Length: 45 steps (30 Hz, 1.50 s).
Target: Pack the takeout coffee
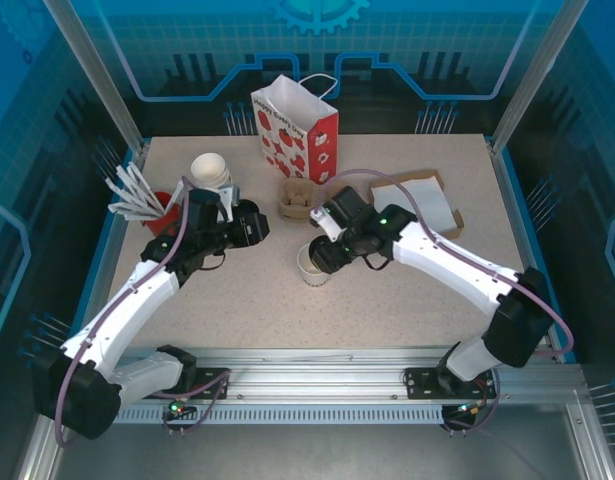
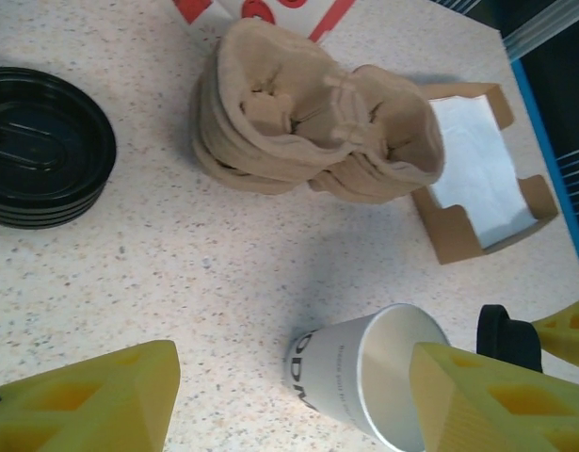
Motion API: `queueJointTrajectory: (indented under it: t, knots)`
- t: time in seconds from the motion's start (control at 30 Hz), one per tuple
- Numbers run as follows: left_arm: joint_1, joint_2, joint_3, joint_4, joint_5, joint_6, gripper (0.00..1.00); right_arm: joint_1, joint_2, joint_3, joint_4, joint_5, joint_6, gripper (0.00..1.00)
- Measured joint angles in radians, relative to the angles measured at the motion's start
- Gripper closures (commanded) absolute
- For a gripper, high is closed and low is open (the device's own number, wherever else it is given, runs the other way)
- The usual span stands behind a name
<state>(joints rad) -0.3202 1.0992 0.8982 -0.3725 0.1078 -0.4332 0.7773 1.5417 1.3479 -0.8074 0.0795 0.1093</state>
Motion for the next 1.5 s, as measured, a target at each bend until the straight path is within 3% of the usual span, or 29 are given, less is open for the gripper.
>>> queueJointTrajectory:
  t: [0.47,1.13,1.5]
  knots:
    - [0.003,-0.033,-0.039,-0.013,-0.037,0.026,0.30,0.040,0.220,0.222,-0.172,0.027,-0.074,0.38]
    - [0.003,-0.048,-0.050,-0.015,-0.037,0.026,0.29,0.056,0.312,0.324,-0.251,0.071,-0.103,0.38]
    - [0.003,-0.055,-0.050,-0.015,-0.036,0.026,0.28,0.056,0.314,0.336,-0.267,0.081,-0.109,0.29]
